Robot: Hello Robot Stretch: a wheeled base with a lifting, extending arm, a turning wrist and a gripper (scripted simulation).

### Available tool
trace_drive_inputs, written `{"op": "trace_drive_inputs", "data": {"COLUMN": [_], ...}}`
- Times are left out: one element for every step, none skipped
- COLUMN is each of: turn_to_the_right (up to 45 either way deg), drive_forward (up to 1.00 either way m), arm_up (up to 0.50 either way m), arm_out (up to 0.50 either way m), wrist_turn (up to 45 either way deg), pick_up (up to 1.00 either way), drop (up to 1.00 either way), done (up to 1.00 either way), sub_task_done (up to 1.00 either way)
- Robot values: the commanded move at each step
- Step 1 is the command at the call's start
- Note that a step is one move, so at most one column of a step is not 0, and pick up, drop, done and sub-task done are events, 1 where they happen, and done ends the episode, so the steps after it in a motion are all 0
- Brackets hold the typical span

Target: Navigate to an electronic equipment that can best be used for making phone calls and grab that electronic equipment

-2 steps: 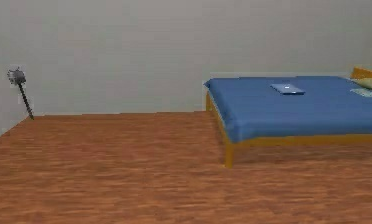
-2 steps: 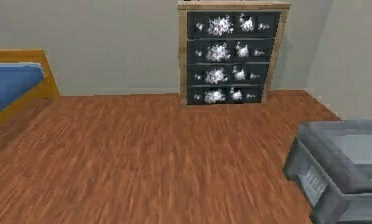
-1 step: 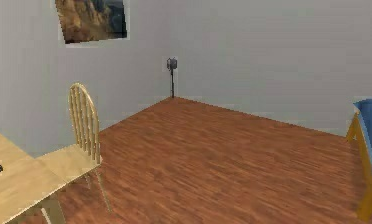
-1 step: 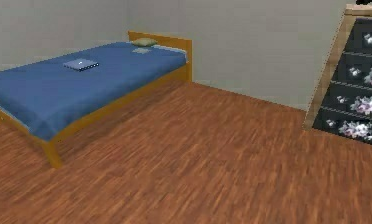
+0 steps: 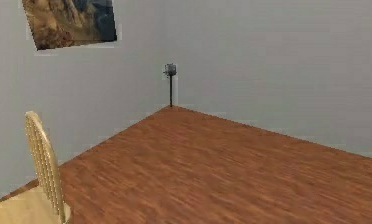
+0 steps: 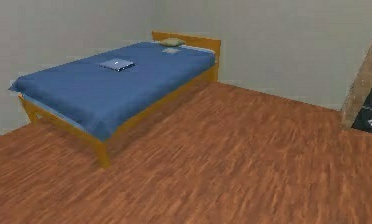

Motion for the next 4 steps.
{"op": "trace_drive_inputs", "data": {"turn_to_the_right": [-45.0, -45.0, -45.0, -27.0], "drive_forward": [0.00, 0.00, 0.00, 0.00], "arm_up": [0.00, 0.00, 0.00, 0.00], "arm_out": [0.00, 0.00, 0.00, 0.00], "wrist_turn": [0.0, 0.0, 0.0, 0.0], "pick_up": [0.00, 0.00, 0.00, 0.00], "drop": [0.00, 0.00, 0.00, 0.00], "done": [0.00, 0.00, 0.00, 0.00], "sub_task_done": [0.00, 0.00, 0.00, 0.00]}}
